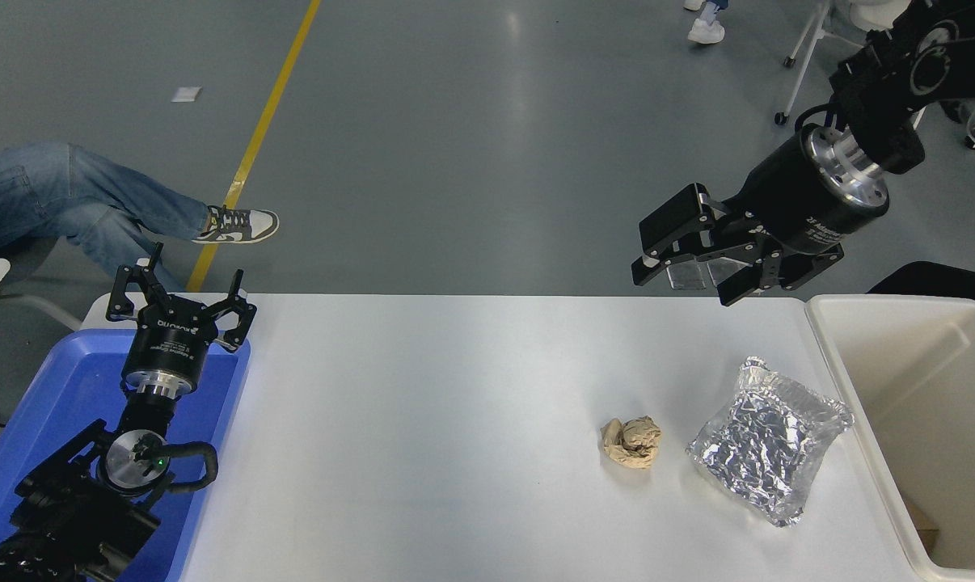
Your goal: Pick up foil plate and place in dustbin
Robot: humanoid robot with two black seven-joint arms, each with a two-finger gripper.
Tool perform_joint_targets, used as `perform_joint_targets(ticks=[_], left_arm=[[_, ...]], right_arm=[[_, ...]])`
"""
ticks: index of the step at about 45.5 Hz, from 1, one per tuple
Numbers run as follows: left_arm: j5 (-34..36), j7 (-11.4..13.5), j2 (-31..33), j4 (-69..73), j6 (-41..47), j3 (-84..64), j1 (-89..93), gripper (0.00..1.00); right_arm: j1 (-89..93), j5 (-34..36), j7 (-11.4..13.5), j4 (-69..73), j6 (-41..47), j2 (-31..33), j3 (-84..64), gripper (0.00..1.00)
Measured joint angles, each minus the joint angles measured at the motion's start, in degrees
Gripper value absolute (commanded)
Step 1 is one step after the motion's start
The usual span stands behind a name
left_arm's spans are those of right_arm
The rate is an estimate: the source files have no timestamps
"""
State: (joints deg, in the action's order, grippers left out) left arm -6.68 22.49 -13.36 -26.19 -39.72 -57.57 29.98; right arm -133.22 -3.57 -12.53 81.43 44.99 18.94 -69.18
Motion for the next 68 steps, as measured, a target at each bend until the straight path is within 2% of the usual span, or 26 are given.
perform_joint_targets(ticks=[18, 28, 42, 68], left_arm=[[-0.1, -0.1, 0.0, 0.0, 0.0, -0.1, 0.0, 1.0], [-0.1, 0.0, 0.0, 0.0, 0.0, -0.1, 0.0, 1.0], [-0.1, 0.0, 0.0, 0.0, 0.0, -0.1, 0.0, 1.0], [-0.1, 0.0, 0.0, 0.0, 0.0, -0.1, 0.0, 1.0]], right_arm=[[3.3, 0.4, 0.1, -2.6, 0.0, -0.9, -0.7, 1.0], [8.6, -2.3, 0.1, -5.6, -0.4, -0.6, -0.9, 1.0], [22.6, -11.0, 0.1, -13.9, -3.5, 5.6, -0.7, 1.0], [49.3, -13.8, 0.9, -28.7, -11.8, 10.8, 3.7, 1.0]])
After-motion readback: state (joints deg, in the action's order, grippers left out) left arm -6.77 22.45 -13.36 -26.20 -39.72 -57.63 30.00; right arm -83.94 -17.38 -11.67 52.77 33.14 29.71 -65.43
